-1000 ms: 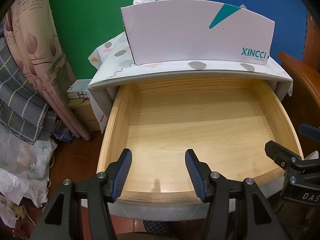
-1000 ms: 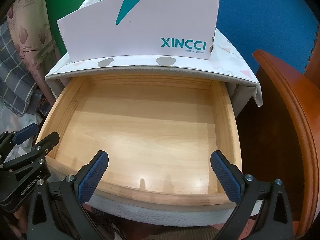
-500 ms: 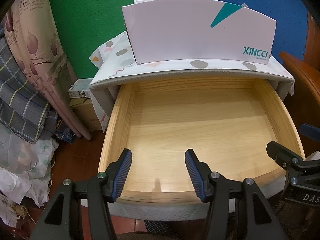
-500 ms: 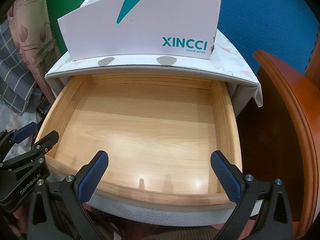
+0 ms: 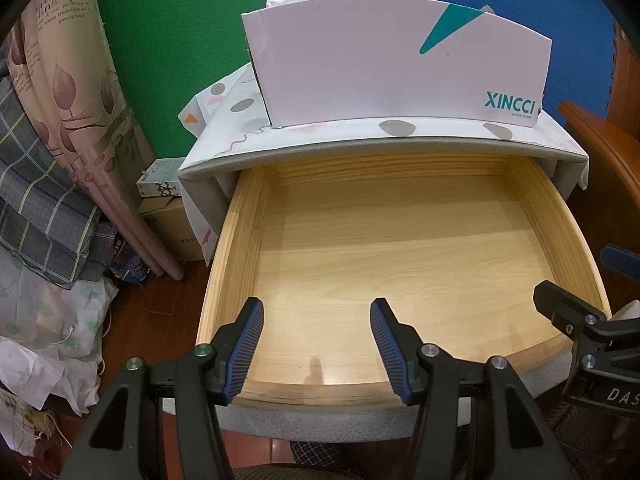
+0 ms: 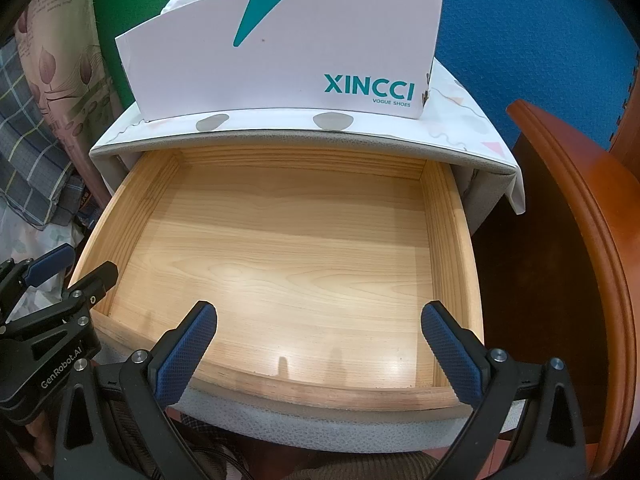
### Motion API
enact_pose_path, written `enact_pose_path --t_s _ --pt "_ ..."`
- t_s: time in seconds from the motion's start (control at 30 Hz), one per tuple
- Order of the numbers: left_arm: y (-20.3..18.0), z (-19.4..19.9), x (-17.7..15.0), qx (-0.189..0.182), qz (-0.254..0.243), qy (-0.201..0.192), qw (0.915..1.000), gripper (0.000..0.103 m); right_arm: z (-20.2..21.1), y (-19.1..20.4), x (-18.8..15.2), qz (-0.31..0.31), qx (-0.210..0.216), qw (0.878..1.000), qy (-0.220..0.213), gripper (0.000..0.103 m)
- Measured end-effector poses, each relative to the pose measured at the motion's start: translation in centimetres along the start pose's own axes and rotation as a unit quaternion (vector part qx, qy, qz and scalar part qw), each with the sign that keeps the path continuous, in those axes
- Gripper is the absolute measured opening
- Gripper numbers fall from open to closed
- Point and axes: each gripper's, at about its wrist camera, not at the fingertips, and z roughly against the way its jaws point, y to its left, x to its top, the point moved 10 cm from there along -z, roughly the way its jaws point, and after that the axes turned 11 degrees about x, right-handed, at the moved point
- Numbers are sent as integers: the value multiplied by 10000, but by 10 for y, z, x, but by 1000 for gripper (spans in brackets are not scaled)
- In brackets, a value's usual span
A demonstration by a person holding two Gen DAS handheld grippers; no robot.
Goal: Take underwear out of drawer
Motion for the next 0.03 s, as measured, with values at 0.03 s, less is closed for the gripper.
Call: enact_pose_path --t_s 0.03 --pt "0 0 0 -3 -4 -1 10000 57 0 0 0 1 0 10000 5 101"
